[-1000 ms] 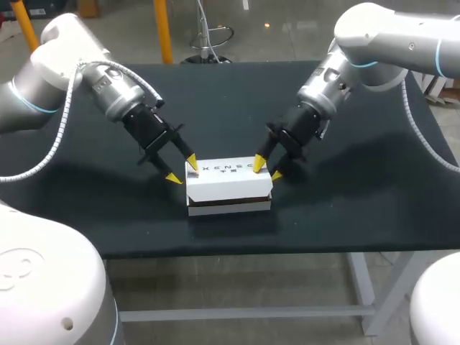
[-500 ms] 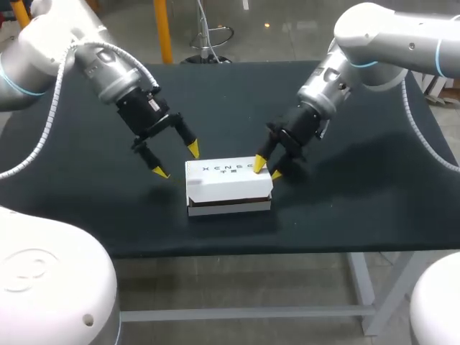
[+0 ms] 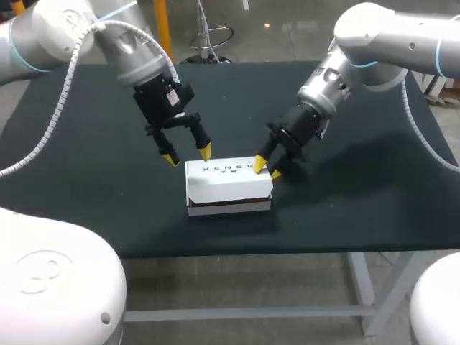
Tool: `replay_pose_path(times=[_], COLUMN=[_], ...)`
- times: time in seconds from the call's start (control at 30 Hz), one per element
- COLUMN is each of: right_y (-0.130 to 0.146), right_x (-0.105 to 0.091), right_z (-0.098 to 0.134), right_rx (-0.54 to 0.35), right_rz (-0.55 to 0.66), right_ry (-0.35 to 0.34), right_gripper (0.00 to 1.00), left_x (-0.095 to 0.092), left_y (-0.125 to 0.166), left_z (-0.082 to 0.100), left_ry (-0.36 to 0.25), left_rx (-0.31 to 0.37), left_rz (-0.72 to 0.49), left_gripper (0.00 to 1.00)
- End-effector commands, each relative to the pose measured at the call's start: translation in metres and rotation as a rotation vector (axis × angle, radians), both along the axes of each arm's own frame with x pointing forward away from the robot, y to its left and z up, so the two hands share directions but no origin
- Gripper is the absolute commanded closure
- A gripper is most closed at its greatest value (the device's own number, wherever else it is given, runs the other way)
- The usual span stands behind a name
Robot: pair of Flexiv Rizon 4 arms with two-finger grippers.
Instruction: Assemble the packaging by folding the flat box into shape, placing the metal phone stand inside, and closing the box properly
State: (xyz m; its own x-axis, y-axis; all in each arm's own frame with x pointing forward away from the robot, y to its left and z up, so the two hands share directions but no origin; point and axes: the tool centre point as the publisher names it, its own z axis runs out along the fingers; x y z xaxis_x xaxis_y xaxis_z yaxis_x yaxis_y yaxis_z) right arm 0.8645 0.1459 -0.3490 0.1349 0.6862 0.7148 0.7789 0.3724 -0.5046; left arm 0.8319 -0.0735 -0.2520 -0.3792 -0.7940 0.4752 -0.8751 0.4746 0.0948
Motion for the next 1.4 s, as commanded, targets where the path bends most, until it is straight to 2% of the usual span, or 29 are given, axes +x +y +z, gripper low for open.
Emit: replay_pose_path(times=[0.03, 0.27, 0.33, 0.37, 0.4, 0.43, 0.47, 0.5, 0.57, 0.6, 0.7, 0.77, 1.1, 1.3, 1.4], right_y=[0.001, 0.001, 0.001, 0.001, 0.001, 0.001, 0.001, 0.001, 0.001, 0.001, 0.001, 0.001, 0.001, 0.001, 0.001], right_x=[0.001, 0.001, 0.001, 0.001, 0.001, 0.001, 0.001, 0.001, 0.001, 0.001, 0.001, 0.001, 0.001, 0.001, 0.001], right_z=[-0.001, -0.001, -0.001, -0.001, -0.001, -0.001, -0.001, -0.001, -0.001, -0.001, -0.001, -0.001, -0.001, -0.001, -0.001], right_rx=[0.001, 0.001, 0.001, 0.001, 0.001, 0.001, 0.001, 0.001, 0.001, 0.001, 0.001, 0.001, 0.001, 0.001, 0.001], right_rz=[0.002, 0.002, 0.002, 0.002, 0.002, 0.002, 0.002, 0.002, 0.002, 0.002, 0.002, 0.002, 0.002, 0.002, 0.002], right_ry=[0.001, 0.001, 0.001, 0.001, 0.001, 0.001, 0.001, 0.001, 0.001, 0.001, 0.001, 0.001, 0.001, 0.001, 0.001], right_gripper=[0.62, 0.61, 0.61, 0.61, 0.61, 0.61, 0.61, 0.61, 0.62, 0.62, 0.62, 0.62, 0.62, 0.62, 0.62], left_x=[-0.004, -0.004, -0.011, -0.011, -0.015, -0.017, -0.017, -0.019, -0.024, -0.026, -0.03, -0.03, -0.03, -0.025, -0.02], left_y=[-0.001, -0.001, -0.004, -0.003, -0.004, -0.003, -0.003, -0.004, -0.005, -0.006, -0.008, -0.009, -0.009, -0.017, -0.02], left_z=[0.005, 0.005, -0.005, -0.008, -0.012, -0.014, -0.016, -0.019, -0.023, -0.025, -0.028, -0.028, -0.028, -0.046, -0.05], left_ry=[-0.197, -0.197, -0.246, -0.244, -0.287, -0.323, -0.328, -0.368, -0.404, -0.449, -0.523, -0.546, -0.546, -0.663, -0.678], left_rx=[0.141, 0.141, 0.18, 0.159, 0.169, 0.161, 0.148, 0.156, 0.144, 0.148, 0.132, 0.127, 0.127, 0.187, 0.213], left_rz=[-0.313, -0.313, -0.446, -0.442, -0.526, -0.566, -0.567, -0.625, -0.664, -0.699, -0.743, -0.769, -0.769, -0.807, -0.801], left_gripper=[0.0, 0.0, 0.0, 0.0, 0.0, 0.0, 0.0, 0.0, 0.0, 0.0, 0.0, 0.0, 0.0, 0.0, 0.0])
